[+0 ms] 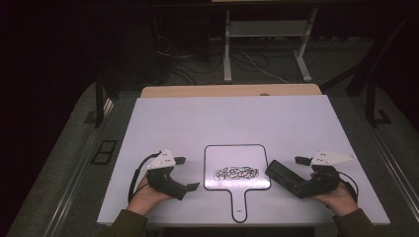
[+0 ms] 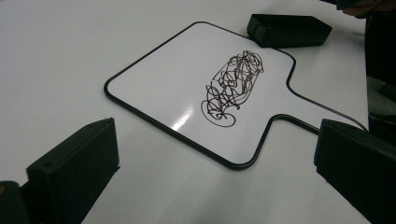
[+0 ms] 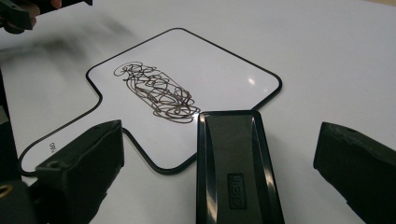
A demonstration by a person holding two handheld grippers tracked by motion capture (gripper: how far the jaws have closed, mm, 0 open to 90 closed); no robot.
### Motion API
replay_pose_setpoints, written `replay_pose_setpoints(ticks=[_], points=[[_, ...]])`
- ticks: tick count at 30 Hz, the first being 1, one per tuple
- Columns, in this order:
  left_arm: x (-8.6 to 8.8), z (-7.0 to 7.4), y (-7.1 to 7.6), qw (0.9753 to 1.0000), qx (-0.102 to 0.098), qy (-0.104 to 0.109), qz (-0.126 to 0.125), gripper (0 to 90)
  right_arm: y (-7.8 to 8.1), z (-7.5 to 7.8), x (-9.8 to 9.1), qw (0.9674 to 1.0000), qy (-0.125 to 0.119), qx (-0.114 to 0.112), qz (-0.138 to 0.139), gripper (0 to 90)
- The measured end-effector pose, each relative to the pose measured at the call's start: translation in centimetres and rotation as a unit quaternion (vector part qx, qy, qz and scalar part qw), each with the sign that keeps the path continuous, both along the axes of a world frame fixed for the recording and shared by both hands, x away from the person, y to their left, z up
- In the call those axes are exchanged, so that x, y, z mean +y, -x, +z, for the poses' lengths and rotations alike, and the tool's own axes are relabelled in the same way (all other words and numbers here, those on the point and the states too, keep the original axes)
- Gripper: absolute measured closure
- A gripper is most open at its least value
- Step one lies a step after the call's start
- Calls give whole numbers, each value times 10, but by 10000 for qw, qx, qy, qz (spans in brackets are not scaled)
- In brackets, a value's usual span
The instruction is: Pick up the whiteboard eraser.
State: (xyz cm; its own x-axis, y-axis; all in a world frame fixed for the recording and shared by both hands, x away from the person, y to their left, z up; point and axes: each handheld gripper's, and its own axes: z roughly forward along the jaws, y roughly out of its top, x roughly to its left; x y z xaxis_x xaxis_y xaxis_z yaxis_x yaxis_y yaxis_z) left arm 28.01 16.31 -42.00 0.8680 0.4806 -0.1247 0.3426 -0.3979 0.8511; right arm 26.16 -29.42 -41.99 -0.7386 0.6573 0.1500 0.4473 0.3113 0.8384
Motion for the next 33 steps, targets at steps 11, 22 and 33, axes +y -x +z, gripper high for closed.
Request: replay_pose_setpoints(ticks=[11, 22, 33], points=[[1, -1, 2, 10000, -7, 10, 2, 0, -1, 0, -2, 10000, 49, 2, -37, 7], [-3, -3, 3, 10000, 17, 25, -9, 0, -5, 0, -6, 9998, 204, 35, -84, 7], [1, -3, 3, 10000, -32, 2, 46, 0, -6, 0, -9, 9987, 439, 171, -191, 7]])
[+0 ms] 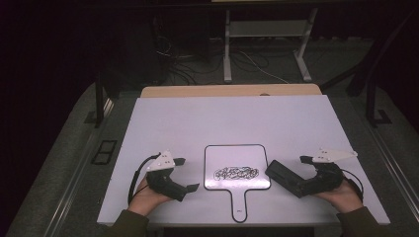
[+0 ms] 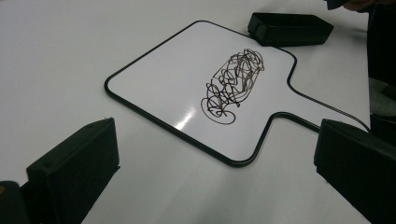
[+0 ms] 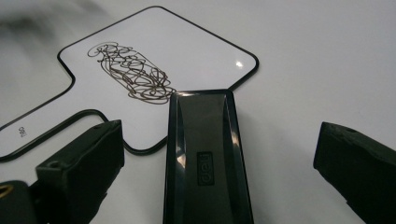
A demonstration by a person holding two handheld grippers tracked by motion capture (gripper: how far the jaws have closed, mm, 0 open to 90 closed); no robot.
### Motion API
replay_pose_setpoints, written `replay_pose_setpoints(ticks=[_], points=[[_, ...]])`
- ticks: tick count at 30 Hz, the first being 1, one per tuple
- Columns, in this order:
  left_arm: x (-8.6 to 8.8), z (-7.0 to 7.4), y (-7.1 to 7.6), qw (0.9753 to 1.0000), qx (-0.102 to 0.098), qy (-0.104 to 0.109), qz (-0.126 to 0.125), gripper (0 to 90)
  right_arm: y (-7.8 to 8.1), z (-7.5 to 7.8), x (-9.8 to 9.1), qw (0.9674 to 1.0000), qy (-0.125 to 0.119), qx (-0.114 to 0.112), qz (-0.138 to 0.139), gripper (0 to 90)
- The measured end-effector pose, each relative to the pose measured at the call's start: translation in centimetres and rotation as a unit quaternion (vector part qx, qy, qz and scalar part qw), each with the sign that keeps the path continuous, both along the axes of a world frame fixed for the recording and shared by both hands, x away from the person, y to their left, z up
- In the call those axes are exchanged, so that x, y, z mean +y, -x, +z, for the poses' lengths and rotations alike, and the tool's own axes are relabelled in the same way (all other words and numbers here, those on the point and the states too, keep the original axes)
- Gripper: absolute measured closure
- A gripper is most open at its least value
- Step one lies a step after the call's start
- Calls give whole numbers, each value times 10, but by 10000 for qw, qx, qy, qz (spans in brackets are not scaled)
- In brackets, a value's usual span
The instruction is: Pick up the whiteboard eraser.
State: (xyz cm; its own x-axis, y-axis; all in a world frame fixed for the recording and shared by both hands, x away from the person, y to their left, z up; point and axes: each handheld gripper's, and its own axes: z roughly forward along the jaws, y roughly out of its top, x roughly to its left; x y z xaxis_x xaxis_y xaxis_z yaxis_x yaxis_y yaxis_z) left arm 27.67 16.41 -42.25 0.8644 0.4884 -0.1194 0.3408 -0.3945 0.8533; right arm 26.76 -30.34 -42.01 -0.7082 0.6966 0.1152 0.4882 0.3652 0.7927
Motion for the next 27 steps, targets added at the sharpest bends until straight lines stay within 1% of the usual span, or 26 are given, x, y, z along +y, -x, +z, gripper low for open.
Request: replay_pose_setpoints(ticks=[7, 13, 14, 17, 19, 23, 25, 26, 27], points=[[2, 0, -1, 10000, -22, 9, 25, 0, -1, -2, 2, 9999, 126, 83, 10, 8], [1, -1, 0, 10000, -6, 7, 4, 0, -1, -5, 6, 9995, 252, 191, 18, 8], [1, -1, 0, 10000, -12, -7, -5, 0, -2, -6, 7, 9993, 321, 213, 15, 9], [1, -1, 0, 10000, 2, -4, 0, 0, -2, -7, 9, 9990, 390, 206, 34, 9], [1, -1, 0, 10000, 2, -8, 10, 0, -3, -9, 11, 9985, 482, 266, 56, 10], [2, -2, 0, 10000, 16, -25, 3, 0, -4, -11, 14, 9980, 558, 305, 67, 10], [1, -2, 1, 10000, 18, -10, -1, 0, -4, -12, 16, 9973, 652, 328, 82, 10], [1, -2, 0, 10000, 16, -32, -20, 0, -5, -14, 18, 9965, 756, 352, 74, 11], [0, -3, 1, 10000, 26, -28, -17, 0, -5, -15, 18, 9962, 784, 377, 71, 60]])
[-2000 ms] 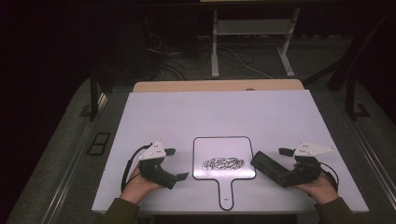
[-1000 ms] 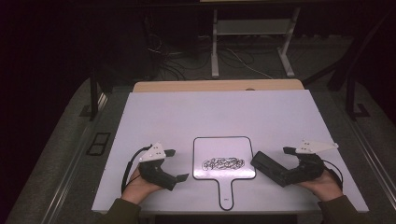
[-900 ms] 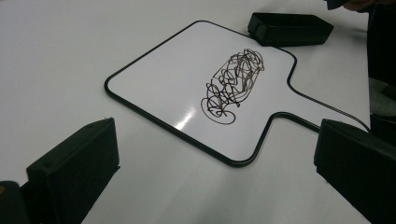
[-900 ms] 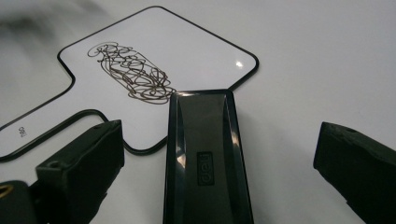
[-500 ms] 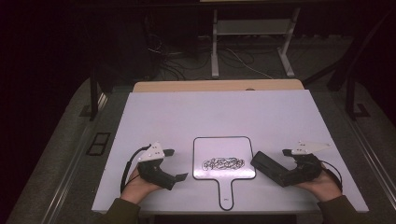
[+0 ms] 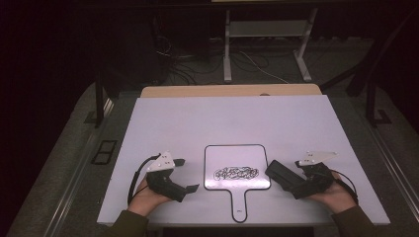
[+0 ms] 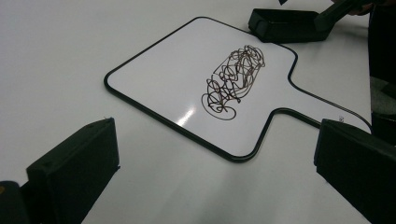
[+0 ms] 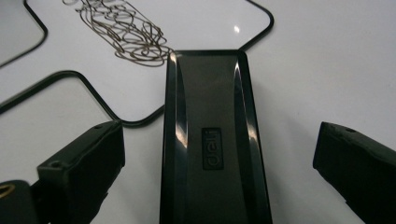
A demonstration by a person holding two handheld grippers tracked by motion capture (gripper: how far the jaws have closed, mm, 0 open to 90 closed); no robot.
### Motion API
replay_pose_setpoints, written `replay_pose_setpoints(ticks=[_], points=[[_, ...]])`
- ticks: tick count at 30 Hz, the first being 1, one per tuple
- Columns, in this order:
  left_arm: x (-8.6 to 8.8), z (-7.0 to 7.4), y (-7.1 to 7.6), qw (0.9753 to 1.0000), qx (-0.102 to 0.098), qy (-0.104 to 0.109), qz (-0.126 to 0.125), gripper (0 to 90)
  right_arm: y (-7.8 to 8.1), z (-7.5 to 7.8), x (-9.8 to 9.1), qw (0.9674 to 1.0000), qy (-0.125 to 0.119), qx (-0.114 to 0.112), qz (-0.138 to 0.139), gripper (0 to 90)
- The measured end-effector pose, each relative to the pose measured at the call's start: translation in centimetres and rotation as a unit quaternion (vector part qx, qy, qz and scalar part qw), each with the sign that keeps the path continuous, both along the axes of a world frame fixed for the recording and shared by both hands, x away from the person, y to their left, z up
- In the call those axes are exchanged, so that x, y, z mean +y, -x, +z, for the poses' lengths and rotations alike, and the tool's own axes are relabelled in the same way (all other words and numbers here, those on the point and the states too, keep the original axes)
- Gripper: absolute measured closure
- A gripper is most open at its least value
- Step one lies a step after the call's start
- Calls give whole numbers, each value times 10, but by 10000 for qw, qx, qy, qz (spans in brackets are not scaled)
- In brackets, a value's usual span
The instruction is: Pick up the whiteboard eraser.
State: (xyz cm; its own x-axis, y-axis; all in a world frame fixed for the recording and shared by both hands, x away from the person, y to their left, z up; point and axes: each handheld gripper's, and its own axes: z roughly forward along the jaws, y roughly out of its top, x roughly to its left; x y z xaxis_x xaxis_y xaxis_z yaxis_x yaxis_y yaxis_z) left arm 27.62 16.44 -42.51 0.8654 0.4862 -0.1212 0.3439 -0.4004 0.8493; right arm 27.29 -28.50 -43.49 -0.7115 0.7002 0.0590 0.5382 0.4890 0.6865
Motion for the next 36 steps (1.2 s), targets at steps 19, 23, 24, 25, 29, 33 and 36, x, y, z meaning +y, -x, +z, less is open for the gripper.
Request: replay_pose_setpoints(ticks=[19, 23, 24, 25, 29, 33, 36], points=[[-1, -1, 0, 10000, 14, -27, -46, 0, -3, -7, 5, 9991, 346, 128, 194, 238], [-1, -2, 0, 10000, 35, -23, -42, 0, -3, -6, 5, 9991, 352, 109, 186, 273], [-1, -2, 0, 10000, 35, -24, -44, 0, -3, -6, 5, 9991, 352, 109, 186, 273], [-1, -2, 0, 10000, 34, -26, -42, 0, -3, -6, 5, 9992, 346, 116, 183, 278], [-1, -2, 0, 10000, 31, -25, -45, 0, -2, -7, 6, 9991, 349, 128, 207, 301], [-1, -2, 0, 10000, 31, -33, -47, 0, -2, -7, 6, 9990, 372, 130, 213, 330], [-1, -2, 0, 10000, 30, -38, -46, 0, -2, -7, 6, 9990, 376, 134, 224, 351]])
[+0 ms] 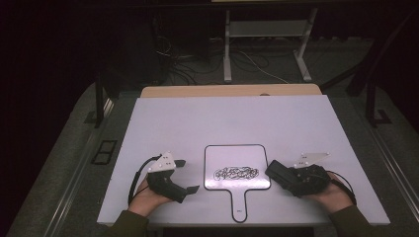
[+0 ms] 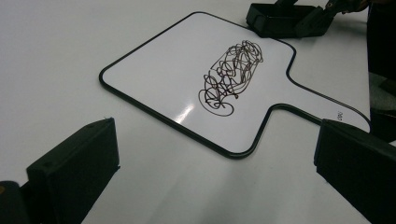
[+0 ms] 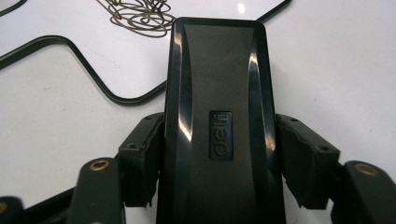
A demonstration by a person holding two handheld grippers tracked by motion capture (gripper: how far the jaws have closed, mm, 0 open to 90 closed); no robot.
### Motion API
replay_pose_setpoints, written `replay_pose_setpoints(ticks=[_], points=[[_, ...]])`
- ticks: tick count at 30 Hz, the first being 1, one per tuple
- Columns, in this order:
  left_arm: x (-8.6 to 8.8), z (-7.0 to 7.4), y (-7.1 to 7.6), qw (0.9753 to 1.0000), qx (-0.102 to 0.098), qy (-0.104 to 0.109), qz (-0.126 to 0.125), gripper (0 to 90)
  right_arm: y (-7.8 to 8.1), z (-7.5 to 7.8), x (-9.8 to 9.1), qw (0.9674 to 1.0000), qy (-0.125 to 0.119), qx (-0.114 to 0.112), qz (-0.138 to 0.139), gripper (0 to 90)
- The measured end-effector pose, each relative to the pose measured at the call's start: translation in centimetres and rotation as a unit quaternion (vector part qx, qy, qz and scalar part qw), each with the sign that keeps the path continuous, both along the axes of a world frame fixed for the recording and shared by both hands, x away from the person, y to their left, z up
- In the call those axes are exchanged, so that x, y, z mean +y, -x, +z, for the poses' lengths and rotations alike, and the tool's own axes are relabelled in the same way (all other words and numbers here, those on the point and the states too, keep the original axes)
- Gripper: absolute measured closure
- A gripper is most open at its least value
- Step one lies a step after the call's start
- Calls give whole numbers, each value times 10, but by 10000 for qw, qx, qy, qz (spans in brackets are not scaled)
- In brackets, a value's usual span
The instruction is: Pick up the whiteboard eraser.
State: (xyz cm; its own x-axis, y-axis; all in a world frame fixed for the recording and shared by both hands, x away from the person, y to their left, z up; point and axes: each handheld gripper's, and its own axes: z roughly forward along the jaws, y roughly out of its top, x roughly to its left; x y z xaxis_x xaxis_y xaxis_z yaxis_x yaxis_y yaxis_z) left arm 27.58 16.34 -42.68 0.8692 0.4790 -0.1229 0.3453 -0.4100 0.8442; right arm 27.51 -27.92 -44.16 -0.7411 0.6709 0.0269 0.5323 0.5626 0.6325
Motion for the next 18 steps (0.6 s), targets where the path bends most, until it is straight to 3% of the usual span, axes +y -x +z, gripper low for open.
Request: replay_pose_setpoints(ticks=[18], points=[[1, 1, 0, 10000, -21, -19, 10, 0, 0, 2, 2, 9999, 105, 70, 59, 380]])
